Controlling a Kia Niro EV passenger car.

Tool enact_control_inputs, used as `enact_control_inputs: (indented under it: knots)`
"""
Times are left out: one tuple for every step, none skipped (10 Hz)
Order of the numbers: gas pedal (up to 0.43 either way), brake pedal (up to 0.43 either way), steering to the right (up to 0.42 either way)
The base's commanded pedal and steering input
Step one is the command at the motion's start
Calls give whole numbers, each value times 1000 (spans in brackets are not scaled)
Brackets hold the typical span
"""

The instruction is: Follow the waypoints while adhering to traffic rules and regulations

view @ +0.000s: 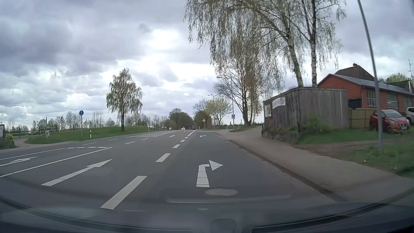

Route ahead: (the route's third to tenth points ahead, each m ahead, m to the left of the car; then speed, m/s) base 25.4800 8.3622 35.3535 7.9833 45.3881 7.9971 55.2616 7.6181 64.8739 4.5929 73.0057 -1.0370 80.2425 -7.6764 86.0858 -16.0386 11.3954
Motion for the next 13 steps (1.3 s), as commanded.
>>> enact_control_inputs:
  knots:
    - [28,0,-8]
    - [28,0,-7]
    - [28,0,-6]
    - [20,0,-6]
    - [8,0,-5]
    - [8,0,-4]
    - [8,0,-4]
    - [8,0,-4]
    - [8,0,-4]
    - [8,0,-4]
    - [8,0,-4]
    - [20,0,-4]
    - [28,0,-4]
